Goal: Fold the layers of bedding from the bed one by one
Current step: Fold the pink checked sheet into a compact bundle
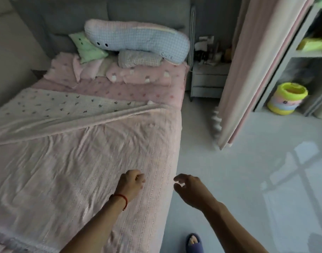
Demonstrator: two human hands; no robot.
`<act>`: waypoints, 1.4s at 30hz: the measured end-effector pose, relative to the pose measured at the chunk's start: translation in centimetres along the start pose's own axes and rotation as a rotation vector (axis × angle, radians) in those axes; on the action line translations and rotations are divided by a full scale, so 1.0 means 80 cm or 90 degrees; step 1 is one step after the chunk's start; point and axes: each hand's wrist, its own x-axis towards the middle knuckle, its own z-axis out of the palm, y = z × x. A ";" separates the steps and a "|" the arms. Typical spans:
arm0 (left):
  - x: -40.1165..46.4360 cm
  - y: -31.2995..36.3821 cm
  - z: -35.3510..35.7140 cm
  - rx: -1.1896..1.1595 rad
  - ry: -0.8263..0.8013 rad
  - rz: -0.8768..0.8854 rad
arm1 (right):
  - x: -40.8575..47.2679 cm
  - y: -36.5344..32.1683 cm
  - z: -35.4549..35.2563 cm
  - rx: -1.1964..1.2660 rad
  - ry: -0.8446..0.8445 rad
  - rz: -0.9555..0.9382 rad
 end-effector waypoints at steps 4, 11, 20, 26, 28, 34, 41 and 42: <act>0.065 0.052 0.015 -0.040 0.032 0.005 | 0.043 0.001 -0.079 -0.099 0.022 -0.011; 0.178 0.123 0.023 -0.101 0.054 0.024 | 0.182 0.006 -0.131 -0.109 -0.027 -0.016; 0.338 0.174 -0.016 0.014 0.043 0.025 | 0.470 0.019 -0.143 -0.103 -0.096 -0.012; 0.492 0.207 -0.009 0.148 0.002 -0.119 | 0.714 0.034 -0.167 -0.089 -0.140 0.071; 0.536 0.212 -0.010 0.182 -0.019 -0.147 | 0.772 0.037 -0.168 -0.124 -0.184 0.071; 0.633 0.213 -0.021 0.120 -0.004 -0.194 | 0.935 0.043 -0.151 -0.207 -0.276 0.029; 0.676 0.192 -0.035 0.067 0.009 -0.278 | 1.041 0.058 -0.120 -0.253 -0.307 0.003; 0.679 0.193 -0.037 0.061 0.015 -0.284 | 1.047 0.060 -0.116 -0.297 -0.301 0.008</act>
